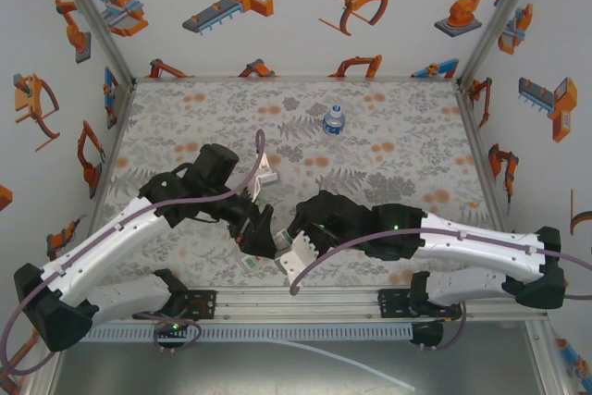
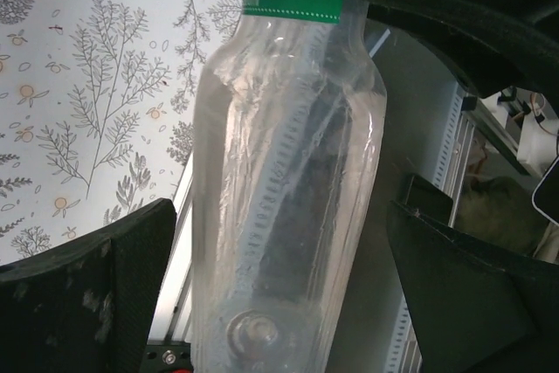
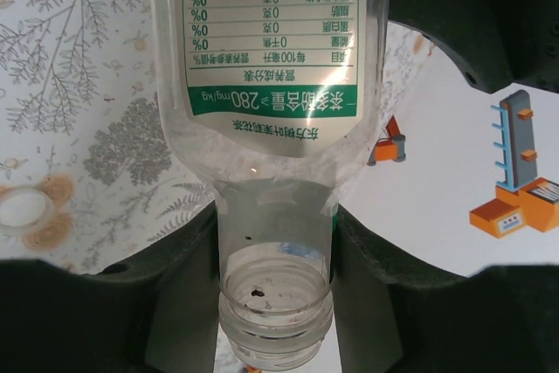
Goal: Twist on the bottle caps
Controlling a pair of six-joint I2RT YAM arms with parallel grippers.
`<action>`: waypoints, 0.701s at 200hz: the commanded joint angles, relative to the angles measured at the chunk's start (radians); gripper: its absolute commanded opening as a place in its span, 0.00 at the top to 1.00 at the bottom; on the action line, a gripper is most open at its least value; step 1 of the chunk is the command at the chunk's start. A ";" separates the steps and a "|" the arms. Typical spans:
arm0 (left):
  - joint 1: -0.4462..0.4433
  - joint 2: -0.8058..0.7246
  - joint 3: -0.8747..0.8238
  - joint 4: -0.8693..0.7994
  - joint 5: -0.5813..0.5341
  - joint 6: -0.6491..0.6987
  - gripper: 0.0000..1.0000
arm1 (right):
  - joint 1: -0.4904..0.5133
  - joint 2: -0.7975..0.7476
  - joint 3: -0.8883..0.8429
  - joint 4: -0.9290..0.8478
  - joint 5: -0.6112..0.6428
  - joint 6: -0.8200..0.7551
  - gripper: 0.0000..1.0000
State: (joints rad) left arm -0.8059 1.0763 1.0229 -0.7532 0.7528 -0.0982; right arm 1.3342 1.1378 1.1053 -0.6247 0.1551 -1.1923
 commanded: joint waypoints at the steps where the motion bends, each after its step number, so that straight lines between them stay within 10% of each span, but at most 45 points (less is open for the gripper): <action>1: -0.017 0.008 0.036 -0.035 0.034 0.030 0.00 | 0.010 0.010 0.044 -0.011 0.037 -0.042 0.94; 140: -0.039 0.012 0.010 -0.049 0.004 0.036 0.18 | 0.056 -0.003 0.067 0.070 0.066 -0.052 0.95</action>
State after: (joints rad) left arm -0.8394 1.1007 1.0325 -0.7792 0.7559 -0.0879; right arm 1.3785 1.1473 1.1320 -0.5930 0.2039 -1.2324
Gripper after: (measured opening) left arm 0.822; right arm 0.442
